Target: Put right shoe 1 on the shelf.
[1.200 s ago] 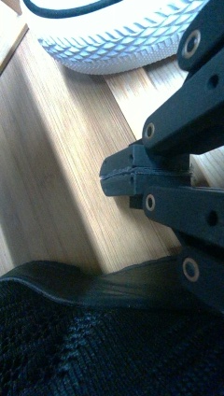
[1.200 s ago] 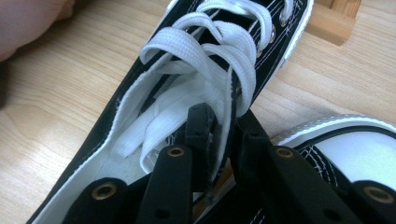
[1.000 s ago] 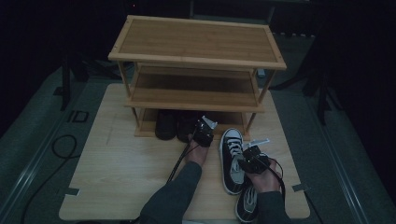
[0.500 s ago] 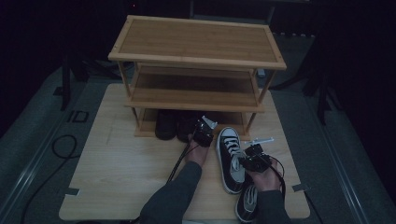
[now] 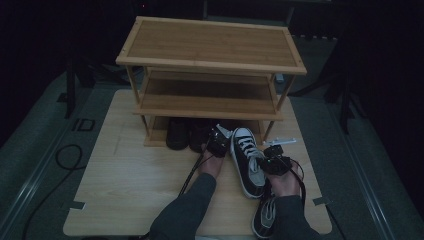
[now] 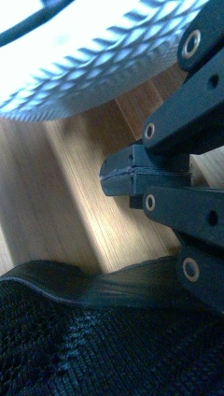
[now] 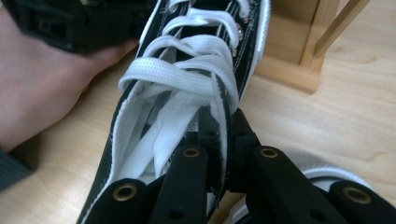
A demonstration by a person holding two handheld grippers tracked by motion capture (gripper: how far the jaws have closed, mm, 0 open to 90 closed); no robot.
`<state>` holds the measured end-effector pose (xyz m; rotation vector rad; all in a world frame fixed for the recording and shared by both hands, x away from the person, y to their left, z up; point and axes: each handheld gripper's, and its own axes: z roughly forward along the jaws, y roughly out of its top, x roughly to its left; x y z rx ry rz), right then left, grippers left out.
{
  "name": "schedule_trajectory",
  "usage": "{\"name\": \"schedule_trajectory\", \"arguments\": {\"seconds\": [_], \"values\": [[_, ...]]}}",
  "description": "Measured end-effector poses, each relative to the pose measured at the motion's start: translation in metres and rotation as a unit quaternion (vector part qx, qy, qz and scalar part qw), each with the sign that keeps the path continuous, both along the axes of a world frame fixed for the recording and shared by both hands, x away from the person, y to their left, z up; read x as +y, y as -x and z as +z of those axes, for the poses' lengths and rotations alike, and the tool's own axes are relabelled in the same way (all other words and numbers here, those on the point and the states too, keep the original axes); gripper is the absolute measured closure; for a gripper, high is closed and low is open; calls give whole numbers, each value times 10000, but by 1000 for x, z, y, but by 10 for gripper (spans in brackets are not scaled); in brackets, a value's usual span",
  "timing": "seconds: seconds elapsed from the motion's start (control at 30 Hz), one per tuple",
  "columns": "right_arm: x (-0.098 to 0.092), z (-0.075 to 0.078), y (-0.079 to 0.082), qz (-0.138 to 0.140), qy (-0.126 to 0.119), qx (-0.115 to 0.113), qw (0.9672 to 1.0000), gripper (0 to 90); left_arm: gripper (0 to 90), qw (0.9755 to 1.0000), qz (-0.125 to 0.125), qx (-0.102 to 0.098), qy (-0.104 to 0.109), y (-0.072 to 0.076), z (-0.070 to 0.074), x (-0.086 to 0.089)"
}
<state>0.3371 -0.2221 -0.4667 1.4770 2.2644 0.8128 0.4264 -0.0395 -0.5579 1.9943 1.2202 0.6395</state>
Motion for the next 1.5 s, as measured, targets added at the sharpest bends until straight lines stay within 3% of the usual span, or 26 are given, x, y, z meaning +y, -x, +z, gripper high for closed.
{"name": "schedule_trajectory", "arguments": {"seconds": [0.6,1.13,1.5], "values": [[-11,21,-23,-81,102,-226,9997,881,899,10000,-1,8,6,0,0,0],[-25,29,-20,33,147,-340,9993,881,899,10000,5,14,3,0,0,0],[-36,38,-16,56,33,-341,9994,881,900,10000,-1,6,6,0,0,0]]}}
